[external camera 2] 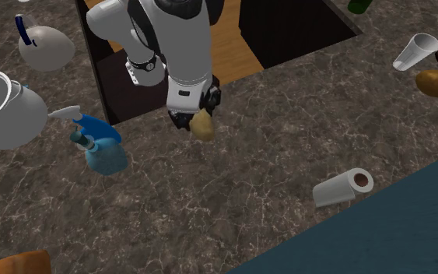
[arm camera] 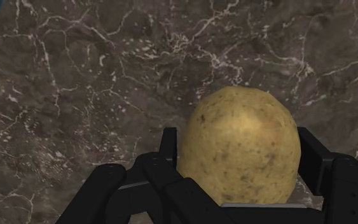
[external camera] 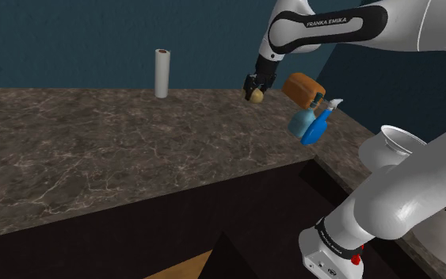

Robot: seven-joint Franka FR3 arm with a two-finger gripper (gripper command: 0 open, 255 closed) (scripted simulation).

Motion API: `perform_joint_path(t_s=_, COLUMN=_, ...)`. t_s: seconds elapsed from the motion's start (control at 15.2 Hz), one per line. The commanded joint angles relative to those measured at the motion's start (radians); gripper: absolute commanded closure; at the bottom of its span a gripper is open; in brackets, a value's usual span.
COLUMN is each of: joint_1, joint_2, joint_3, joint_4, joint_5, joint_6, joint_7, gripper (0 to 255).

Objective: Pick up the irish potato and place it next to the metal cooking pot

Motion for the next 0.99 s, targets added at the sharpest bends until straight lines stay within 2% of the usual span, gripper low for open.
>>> perform_joint_path(t_s=0.0, joint_1=0.000, joint_2=-0.004, joint_3=0.000, joint_4=0.023, joint_5=0.000, joint_6=-0.027, joint_7=-0.001, gripper=255)
perform_joint_path(t_s=0.92, joint_1=0.001, joint_2=-0.020, joint_3=0.003, joint_4=0.194, joint_5=0.002, joint_6=-0.214, joint_7=-0.006, gripper=255)
